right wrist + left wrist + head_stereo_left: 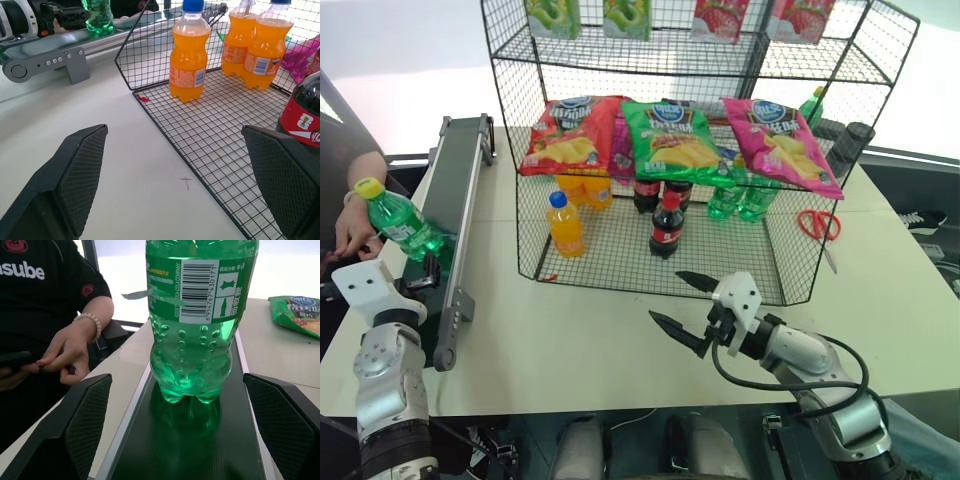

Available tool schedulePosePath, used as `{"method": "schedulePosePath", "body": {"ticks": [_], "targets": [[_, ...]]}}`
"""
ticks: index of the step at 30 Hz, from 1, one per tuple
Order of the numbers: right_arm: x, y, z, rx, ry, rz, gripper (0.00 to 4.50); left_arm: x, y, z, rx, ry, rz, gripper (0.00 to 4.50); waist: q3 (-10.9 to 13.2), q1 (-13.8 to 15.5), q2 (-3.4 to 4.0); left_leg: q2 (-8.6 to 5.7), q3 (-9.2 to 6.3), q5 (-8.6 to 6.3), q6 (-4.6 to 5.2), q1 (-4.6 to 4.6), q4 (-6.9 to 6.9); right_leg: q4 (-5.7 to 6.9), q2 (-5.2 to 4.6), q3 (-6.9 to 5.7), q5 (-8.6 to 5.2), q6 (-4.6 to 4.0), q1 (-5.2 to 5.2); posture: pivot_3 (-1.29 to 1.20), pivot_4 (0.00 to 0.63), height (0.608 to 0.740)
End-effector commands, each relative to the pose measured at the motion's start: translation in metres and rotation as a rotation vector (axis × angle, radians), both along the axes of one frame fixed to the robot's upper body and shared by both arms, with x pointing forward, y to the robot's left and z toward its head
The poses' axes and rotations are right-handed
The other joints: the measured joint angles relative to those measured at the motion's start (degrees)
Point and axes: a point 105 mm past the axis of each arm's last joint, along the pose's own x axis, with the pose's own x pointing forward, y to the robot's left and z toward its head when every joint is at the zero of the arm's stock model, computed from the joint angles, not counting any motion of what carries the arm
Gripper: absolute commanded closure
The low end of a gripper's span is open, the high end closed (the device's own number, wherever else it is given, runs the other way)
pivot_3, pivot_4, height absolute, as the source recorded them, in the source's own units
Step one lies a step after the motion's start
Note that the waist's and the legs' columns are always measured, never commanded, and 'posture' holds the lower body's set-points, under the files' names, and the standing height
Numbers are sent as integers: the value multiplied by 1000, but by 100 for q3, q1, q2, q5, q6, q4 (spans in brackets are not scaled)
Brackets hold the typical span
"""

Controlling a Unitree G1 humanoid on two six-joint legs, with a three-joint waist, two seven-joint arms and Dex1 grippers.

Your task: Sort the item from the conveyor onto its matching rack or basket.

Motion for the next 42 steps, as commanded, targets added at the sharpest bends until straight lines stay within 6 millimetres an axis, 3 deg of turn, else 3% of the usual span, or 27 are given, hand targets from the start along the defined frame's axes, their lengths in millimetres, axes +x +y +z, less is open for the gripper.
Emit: {"method": "schedulePosePath", "body": {"ticks": [1, 16, 20, 25, 33, 37, 42], "targets": [[-3, 5, 16, 34, -55, 20, 29, 0, 2, 12, 28, -36, -3, 0, 0, 0, 0, 0, 0, 0, 0, 0, 0, 0, 0, 0, 0, 0, 0, 0, 150, 735], [-3, 5, 17, 36, -54, 27, 29, 0, 1, 14, 21, -51, -3, 0, 0, 0, 0, 0, 0, 0, 0, 0, 0, 0, -3, 0, 0, 0, 0, 0, 150, 735], [-4, 5, 18, 37, -53, 26, 0, 0, 1, 16, 24, -61, -5, 1762, 1, 7, 0, 0, 0, 0, 0, -1, 0, 0, -5, 0, 0, 0, -1, 0, 150, 735], [-3, 5, 18, 36, -53, 26, 0, 1, -5, 32, 53, -111, -61, 1788, 1, 8, -1, 0, -1, 0, 0, -2, 0, 0, -7, -1, 0, 0, 0, 0, 150, 735], [3, -6, 22, 22, -76, 1, 0, 0, -82, 74, 133, -158, -582, 1788, 23, -2, -26, -1, -1, 0, -1, -11, -1, -9, -10, -2, 0, -1, -5, 0, 150, 735], [1, -7, 27, 27, -72, 32, 0, -5, -126, 74, 174, -91, -821, 1788, 28, 0, -17, -5, 2, -1, -1, -9, -2, -12, -17, -2, -2, -2, -5, 0, 150, 735], [-1, -4, 39, 47, -70, 78, 0, -14, -187, 59, 190, -5, -1148, 1788, 38, 1, -1, -6, 1, -1, -1, -8, -8, -12, -12, -1, -2, -3, -6, 0, 150, 735]]}}
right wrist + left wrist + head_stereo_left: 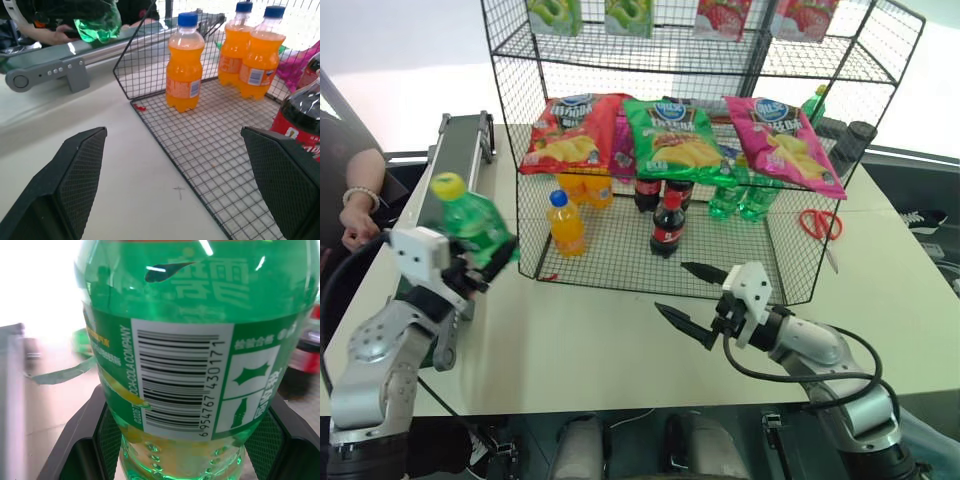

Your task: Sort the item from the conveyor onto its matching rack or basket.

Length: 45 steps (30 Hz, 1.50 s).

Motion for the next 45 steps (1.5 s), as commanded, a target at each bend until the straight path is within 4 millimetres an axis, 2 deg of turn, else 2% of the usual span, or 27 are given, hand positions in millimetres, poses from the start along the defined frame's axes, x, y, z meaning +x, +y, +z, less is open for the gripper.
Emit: {"method": "schedulePosePath", "body": {"ticks": [1, 7, 15, 17, 26, 29, 30, 31, 36, 38, 40, 45], "targets": [[-4, 7, 26, 60, -57, 46, 0, -6, -42, 6, 36, -31, -212, 1788, 1, 2, 1, 0, 0, 0, 0, 0, -1, 0, 1, 0, 0, 0, -1, 0, 150, 735], [-5, 17, 34, 90, -59, 70, 0, 2, -111, -14, 72, -24, -543, 1788, 2, 13, 2, -2, -5, 0, 0, -1, -3, -1, 22, 0, 1, 1, 0, 0, 150, 735], [-5, 20, 34, 102, -68, 45, 0, 7, -165, -20, 88, -69, -784, 1788, 2, 3, 3, -14, -4, 1, 3, -1, -4, 2, 32, 0, 2, 4, -1, 0, 150, 735], [-5, 18, 32, 101, -68, 28, 0, 6, -172, -20, 87, -77, -818, 1788, 2, 6, 3, -14, -6, 1, 3, 0, -5, 2, 32, 0, 2, 4, -1, 0, 150, 735], [-7, 17, 31, 118, -50, 11, 0, 0, -179, -20, 116, -111, -888, 1788, 3, 3, 3, -13, -8, 1, 3, 1, -3, 4, 31, 0, 2, 4, 1, 0, 150, 735], [-9, 19, 31, 130, -36, 34, 807, -1, -179, -20, 126, -116, -895, 1788, 3, 3, 3, -12, -8, 1, 3, 1, -2, 3, 30, 0, 2, 4, 2, 0, 150, 735], [-10, 20, 31, 134, -28, 45, 1335, -2, -179, -20, 127, -118, -895, 1788, 3, 3, 3, -12, -9, 1, 3, 1, -2, 3, 30, 1, 2, 4, 2, 0, 150, 735], [-11, 21, 30, 136, -22, 54, 1569, -2, -179, -20, 129, -119, -896, 1788, 3, 3, 3, -12, -8, 1, 3, 1, -2, 3, 29, 1, 2, 4, 2, 0, 150, 735], [-11, 20, 29, 127, -18, 48, 1571, -5, -180, -22, 120, -97, -902, 1788, 3, 3, 3, -12, -9, 1, 3, 1, -2, 3, 30, 1, 2, 4, 2, 0, 150, 735], [-10, 20, 30, 128, -22, 43, 1571, -5, -179, -23, 115, -81, -900, 736, 3, 3, 3, -13, -9, 1, 3, 1, -2, 3, 30, 1, 2, 5, 3, 0, 150, 735], [-9, 19, 31, 132, -27, 34, 1571, -4, -179, -23, 127, -89, -886, 68, 3, 3, 3, -13, -9, 1, 3, 1, -2, 3, 30, 1, 2, 5, 2, 0, 150, 735], [1, 9, 35, 139, -64, -41, 1571, 3, -170, -29, 160, -69, -813, 68, 2, 4, 3, -13, -9, 1, 3, 2, -2, 4, 30, 1, 2, 4, 3, 0, 150, 735]]}}
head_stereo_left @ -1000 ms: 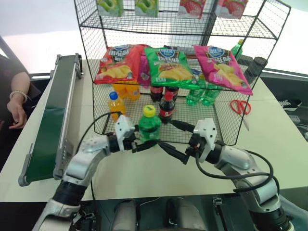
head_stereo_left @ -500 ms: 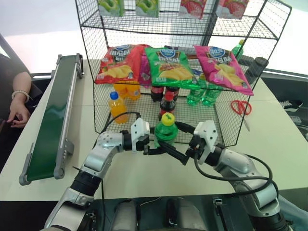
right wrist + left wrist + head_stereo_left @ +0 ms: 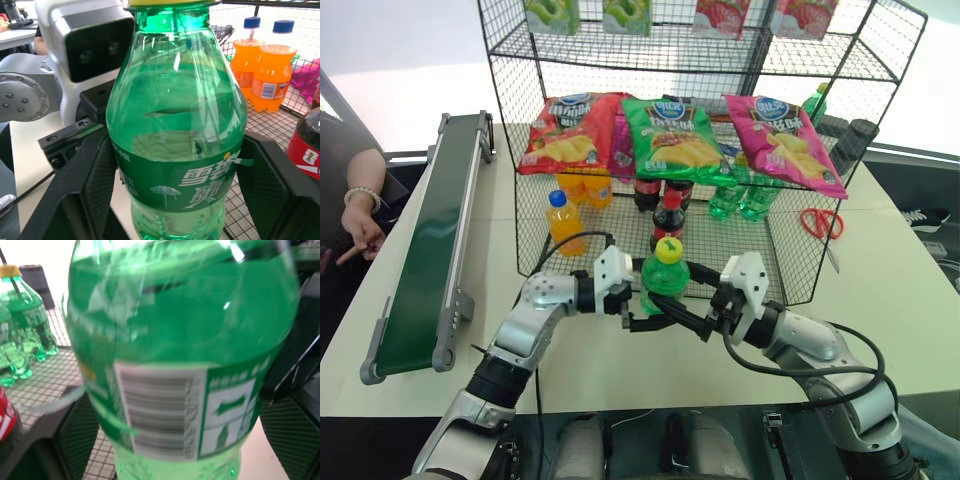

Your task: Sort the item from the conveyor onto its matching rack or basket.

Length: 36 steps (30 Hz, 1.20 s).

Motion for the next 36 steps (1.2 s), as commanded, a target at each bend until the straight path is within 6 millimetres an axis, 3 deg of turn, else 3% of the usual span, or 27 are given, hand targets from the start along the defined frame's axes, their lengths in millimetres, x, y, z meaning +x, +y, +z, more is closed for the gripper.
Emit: {"method": "schedulePosePath", "body": {"ticks": [1, 6, 10, 16, 28, 36], "targets": [[6, -9, 21, 41, -101, -64, 1571, 3, 8, 3, 6, -19, 53, 68, 0, -1, 0, 0, 0, 0, 0, 0, 0, 1, 0, 0, 0, 0, 0, 0, 150, 735], [19, -38, 17, 11, -122, -218, 1571, 5, 32, -4, 19, 22, 156, 68, 0, -2, 1, 2, 0, 0, 0, 1, 0, 1, 0, 0, 0, 0, 0, 0, 150, 735], [34, -73, 6, -22, -120, -415, 1571, 8, 49, -3, 3, 0, 260, 68, 2, 9, 3, 8, 0, 0, 0, 0, 0, 1, -5, 1, 0, 0, 0, 0, 150, 735], [57, -111, -7, 18, -117, -673, 1571, 9, 57, 8, -37, -35, 332, 68, 3, -2, 10, 7, 2, 0, 0, 2, 2, 4, -7, 2, 0, 1, 2, 0, 150, 735], [106, -131, -32, 51, -108, -889, 1571, -2, 54, 5, -50, -28, 328, 68, 8, -12, 27, 8, 12, 1, 0, 7, 3, 19, -1, 9, 1, -1, -4, 0, 150, 735], [120, -132, -39, 90, -95, -911, 1571, -5, 53, 5, -52, -18, 319, 68, 7, -21, 30, 9, 16, 1, -1, 8, 3, 19, -3, 14, 1, 0, -1, 0, 150, 735]]}}
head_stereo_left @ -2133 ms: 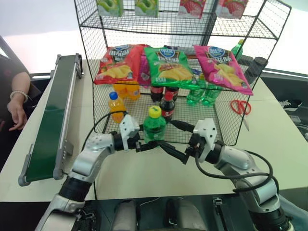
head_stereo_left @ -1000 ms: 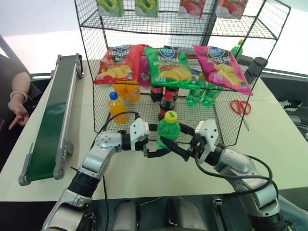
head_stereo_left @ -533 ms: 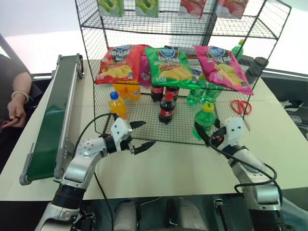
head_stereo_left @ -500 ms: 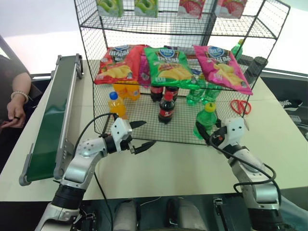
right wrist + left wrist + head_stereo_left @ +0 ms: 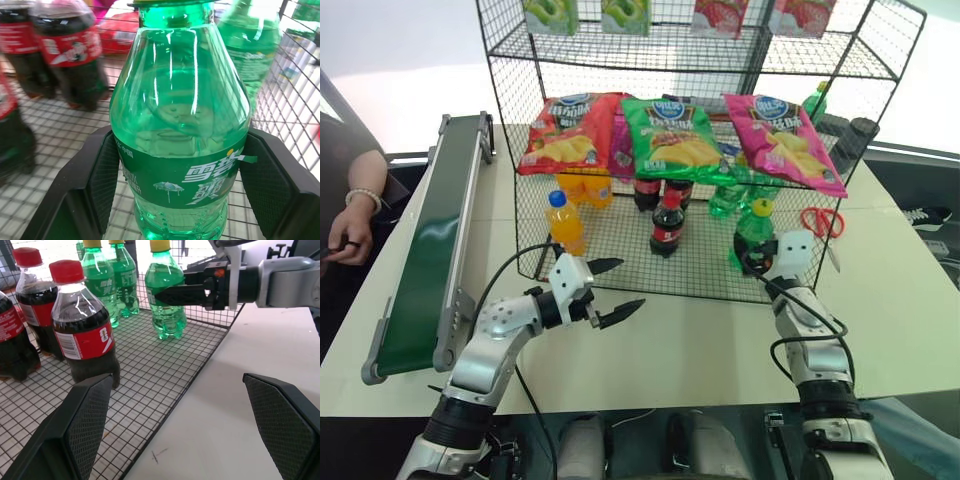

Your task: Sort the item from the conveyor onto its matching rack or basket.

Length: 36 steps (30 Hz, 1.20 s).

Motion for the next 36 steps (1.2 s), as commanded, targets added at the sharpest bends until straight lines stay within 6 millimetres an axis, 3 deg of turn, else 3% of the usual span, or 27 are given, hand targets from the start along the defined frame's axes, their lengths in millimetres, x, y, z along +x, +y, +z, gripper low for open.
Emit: {"method": "schedulePosePath", "body": {"ticks": [1, 3, 5, 7, 17, 23, 30, 36], "targets": [[4, -2, 18, 18, -80, -5, 1571, -3, -2, 11, -25, -31, -17, 68, -1, -1, 1, 0, 0, 0, 0, 1, 0, 1, 0, 1, 0, 0, 0, 0, 150, 735], [5, 0, 18, 29, -81, 6, 1571, -4, -2, 12, -25, -30, -18, 68, -1, -3, 2, 2, 0, 0, 0, 2, 0, 3, 0, 2, 0, 0, 1, 0, 150, 735], [4, 1, 19, 39, -83, 16, 556, -4, -1, 12, -25, -30, -18, 0, -2, -2, 3, 2, 0, 0, 0, 3, 0, 4, 0, 2, 0, 0, 1, 0, 150, 735], [3, 2, 20, 38, -85, 29, 109, -4, -1, 12, -24, -30, -19, 0, -2, -2, 4, 2, 0, 0, 0, 3, 0, 5, 0, 2, 0, 0, 1, 0, 150, 735], [-21, -4, 24, -18, -79, 33, 109, -4, -2, 12, -24, -33, -24, 0, -7, 9, 10, 4, 0, 0, 0, 2, 0, 3, -2, 2, 0, 0, 2, 0, 150, 735], [-56, 2, 26, -53, -38, 114, 109, -2, 2, 11, -16, -27, -14, 0, -12, 13, 19, 5, -2, 0, 1, 3, 0, 3, -1, 2, -1, 0, 2, 0, 150, 735], [-103, 18, 42, -184, -3, 349, 109, 12, 31, 7, 38, -8, 112, 0, -18, 4, 25, 10, -3, -1, 1, 3, 0, -4, 5, 2, -2, 0, 1, 0, 150, 735], [-126, -7, 54, -252, 69, 383, 109, 9, 66, 3, 102, 22, 188, 0, -19, 20, 21, 12, -3, -1, 1, 1, 1, -12, 6, -3, -3, 0, 1, 0, 150, 735]]}}
